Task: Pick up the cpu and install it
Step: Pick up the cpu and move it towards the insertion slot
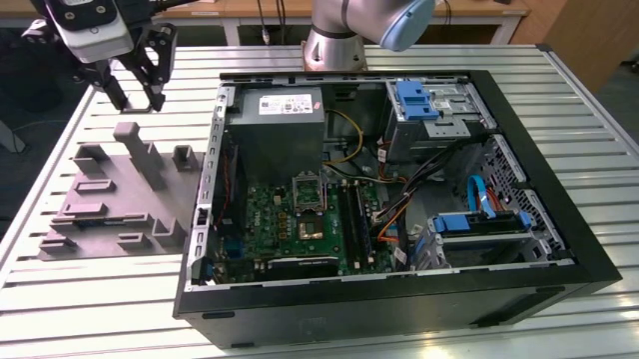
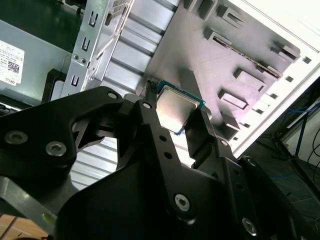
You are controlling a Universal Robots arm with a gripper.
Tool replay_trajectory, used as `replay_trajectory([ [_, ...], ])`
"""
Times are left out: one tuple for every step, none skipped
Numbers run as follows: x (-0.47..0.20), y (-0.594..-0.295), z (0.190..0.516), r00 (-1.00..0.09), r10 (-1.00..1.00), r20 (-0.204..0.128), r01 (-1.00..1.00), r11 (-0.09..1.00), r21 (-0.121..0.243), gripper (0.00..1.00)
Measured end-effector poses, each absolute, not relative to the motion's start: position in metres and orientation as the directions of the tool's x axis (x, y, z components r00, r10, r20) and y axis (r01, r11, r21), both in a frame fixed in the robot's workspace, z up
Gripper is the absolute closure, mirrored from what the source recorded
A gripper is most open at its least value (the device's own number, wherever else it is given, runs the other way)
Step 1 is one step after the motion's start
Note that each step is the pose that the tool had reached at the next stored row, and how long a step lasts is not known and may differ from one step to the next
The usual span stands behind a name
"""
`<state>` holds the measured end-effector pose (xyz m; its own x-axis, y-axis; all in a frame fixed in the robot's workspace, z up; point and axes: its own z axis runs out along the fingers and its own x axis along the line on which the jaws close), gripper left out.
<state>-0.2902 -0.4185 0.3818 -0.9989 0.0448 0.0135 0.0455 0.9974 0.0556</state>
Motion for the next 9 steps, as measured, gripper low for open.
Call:
replay_trajectory([
  [-0.2898,-0.4185,0.3818,-0.999,0.045,0.014,0.046,0.997,0.056,0.53],
  [-0.2894,-0.4185,0.3818,-0.999,0.045,0.014,0.046,0.997,0.056,0.53],
  [-0.2890,-0.4185,0.3817,-0.999,0.045,0.013,0.046,0.997,0.056,0.53],
  [-0.2887,-0.4185,0.3817,-0.999,0.045,0.013,0.046,0.997,0.056,0.53],
  [-0.2885,-0.4185,0.3818,-0.999,0.045,0.014,0.046,0.997,0.056,0.53],
  [-0.2882,-0.4185,0.3817,-0.999,0.045,0.013,0.046,0.997,0.056,0.53],
  [-0.2879,-0.4185,0.3817,-0.999,0.045,0.013,0.046,0.997,0.056,0.53],
  [-0.2875,-0.4185,0.3817,-0.999,0.045,0.013,0.046,0.997,0.056,0.53],
  [-0.2872,-0.4185,0.3818,-0.999,0.045,0.013,0.046,0.997,0.056,0.53],
])
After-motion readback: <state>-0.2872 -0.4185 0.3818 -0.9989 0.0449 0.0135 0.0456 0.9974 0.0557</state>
